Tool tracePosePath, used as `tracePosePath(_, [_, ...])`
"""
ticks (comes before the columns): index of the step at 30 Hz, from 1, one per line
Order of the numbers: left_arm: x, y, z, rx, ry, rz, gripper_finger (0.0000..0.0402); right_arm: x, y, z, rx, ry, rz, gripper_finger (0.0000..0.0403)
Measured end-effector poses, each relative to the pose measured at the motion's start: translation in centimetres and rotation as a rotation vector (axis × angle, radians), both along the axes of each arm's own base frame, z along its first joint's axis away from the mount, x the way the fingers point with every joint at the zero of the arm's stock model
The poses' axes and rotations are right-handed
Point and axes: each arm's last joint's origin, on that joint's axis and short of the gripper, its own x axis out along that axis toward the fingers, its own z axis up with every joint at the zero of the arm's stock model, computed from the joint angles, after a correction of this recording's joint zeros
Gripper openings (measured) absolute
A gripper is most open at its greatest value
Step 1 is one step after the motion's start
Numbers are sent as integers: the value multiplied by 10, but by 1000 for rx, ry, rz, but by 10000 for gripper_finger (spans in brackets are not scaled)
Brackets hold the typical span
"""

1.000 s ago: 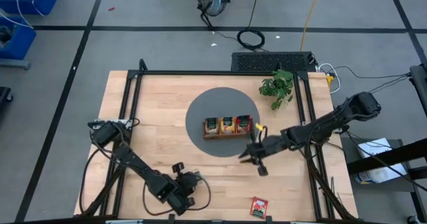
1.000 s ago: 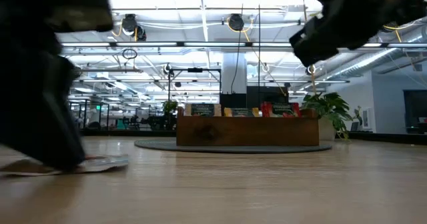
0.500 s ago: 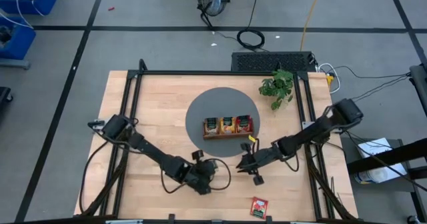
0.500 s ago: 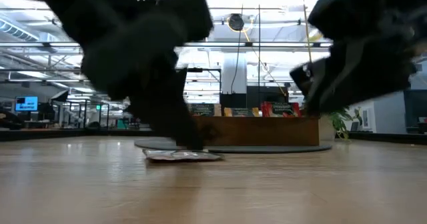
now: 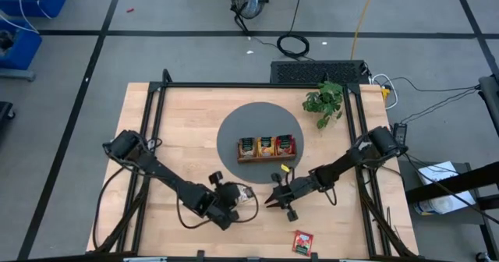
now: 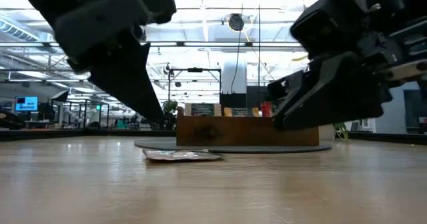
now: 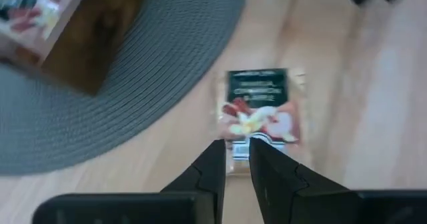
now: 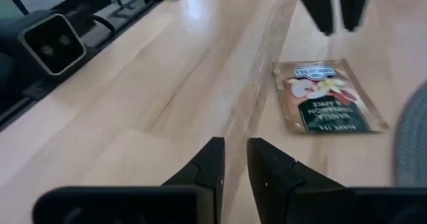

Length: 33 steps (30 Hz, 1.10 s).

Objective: Pick & Place Tea
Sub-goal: Put the brown tea bag into the left slot of the wooden organizer

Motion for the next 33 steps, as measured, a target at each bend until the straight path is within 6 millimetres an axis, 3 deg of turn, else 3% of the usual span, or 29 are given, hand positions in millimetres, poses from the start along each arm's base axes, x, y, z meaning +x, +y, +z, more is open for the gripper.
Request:
tracePosePath(11, [-14, 14, -23, -62, 19, 137, 74, 27, 6, -23, -17, 45, -12, 25])
tracePosePath(26, [11, 0, -43, -218, -48, -51, 74, 34, -14, -25, 15, 69, -99, 10])
tracePosePath(33, [15, -3, -43, -224, -87, -108, 74, 35, -18, -25, 23, 74, -109, 10])
